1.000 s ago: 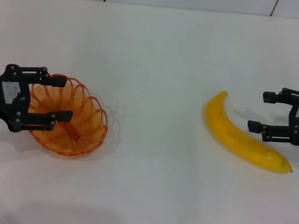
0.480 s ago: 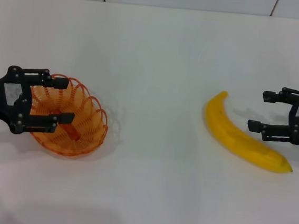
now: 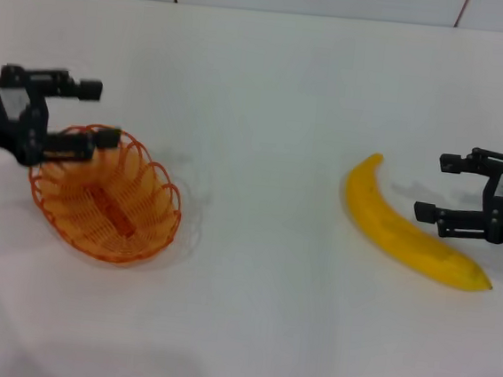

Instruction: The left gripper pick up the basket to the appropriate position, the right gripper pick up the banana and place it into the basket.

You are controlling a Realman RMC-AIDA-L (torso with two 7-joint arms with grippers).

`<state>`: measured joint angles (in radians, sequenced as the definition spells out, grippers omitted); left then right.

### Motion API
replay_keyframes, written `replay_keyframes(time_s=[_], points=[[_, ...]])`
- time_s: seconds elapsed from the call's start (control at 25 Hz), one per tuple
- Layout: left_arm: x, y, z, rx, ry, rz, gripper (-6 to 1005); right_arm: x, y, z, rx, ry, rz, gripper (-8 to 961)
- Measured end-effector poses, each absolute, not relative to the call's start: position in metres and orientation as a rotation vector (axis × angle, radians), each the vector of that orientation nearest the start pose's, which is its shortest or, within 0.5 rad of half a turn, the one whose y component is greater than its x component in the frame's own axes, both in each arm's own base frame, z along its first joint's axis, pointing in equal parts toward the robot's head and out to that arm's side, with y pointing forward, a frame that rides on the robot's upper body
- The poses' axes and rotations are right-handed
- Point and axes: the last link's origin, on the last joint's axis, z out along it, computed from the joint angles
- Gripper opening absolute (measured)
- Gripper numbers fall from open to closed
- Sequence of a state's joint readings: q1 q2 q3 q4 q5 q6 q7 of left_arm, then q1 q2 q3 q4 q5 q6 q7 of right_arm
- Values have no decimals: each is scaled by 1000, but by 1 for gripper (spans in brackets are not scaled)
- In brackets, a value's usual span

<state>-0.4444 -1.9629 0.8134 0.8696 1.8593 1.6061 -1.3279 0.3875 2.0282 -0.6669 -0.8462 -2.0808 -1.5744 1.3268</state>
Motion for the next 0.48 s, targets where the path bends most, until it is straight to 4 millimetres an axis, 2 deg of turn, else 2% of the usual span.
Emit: replay_keyframes(time_s=[0.48], points=[[-245,374,90,-2659,-770,-286,670,310,310,48,-2664,524,422,890]])
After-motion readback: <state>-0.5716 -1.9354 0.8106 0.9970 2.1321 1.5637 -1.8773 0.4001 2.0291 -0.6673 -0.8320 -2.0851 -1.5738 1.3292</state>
